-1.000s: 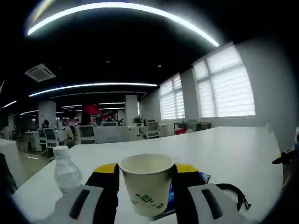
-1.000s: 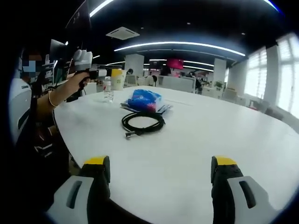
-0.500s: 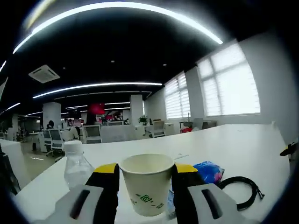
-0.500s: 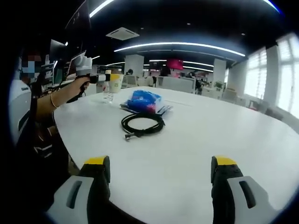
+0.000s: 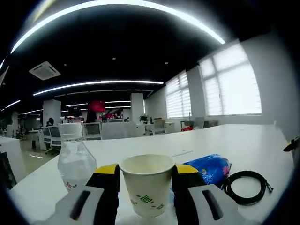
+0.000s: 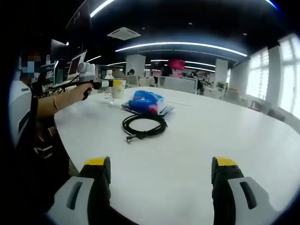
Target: Arrange the tabletop items into an orderly group along one side of the table until the central work area is clear of visible clutter.
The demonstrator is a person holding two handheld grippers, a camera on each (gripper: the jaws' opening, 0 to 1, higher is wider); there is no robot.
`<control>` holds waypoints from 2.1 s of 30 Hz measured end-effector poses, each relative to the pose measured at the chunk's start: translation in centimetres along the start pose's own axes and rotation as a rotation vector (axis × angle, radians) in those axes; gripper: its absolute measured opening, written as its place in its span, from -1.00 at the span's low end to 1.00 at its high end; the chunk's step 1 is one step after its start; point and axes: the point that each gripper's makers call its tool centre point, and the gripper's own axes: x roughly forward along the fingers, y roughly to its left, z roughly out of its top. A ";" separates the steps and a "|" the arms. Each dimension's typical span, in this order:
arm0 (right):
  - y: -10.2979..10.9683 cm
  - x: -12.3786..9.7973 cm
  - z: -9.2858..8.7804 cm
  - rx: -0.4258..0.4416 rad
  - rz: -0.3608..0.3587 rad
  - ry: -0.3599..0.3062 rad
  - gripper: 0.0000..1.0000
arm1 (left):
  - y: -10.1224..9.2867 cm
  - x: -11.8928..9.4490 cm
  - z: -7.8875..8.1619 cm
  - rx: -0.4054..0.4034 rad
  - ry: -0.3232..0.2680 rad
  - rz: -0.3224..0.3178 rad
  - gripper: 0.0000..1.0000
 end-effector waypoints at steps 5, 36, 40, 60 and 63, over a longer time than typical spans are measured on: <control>-0.1 0.1 -0.1 0.005 -0.002 0.002 0.72 | -0.2 0.2 -0.8 0.018 0.018 -0.004 -0.14; 0.2 0.1 0.4 0.004 0.006 -0.010 0.73 | 0.8 1.0 -2.8 -0.022 -0.016 0.023 -0.19; 0.2 0.3 0.5 0.001 0.009 -0.010 0.73 | 0.9 1.0 -3.6 0.000 0.005 0.028 -0.19; 0.1 0.1 0.2 0.006 0.008 -0.010 0.74 | 1.1 0.8 -5.8 -0.166 0.084 0.028 0.02; 0.1 0.2 0.1 0.005 0.009 -0.007 0.74 | 1.1 0.7 -5.7 -0.162 0.089 0.027 0.08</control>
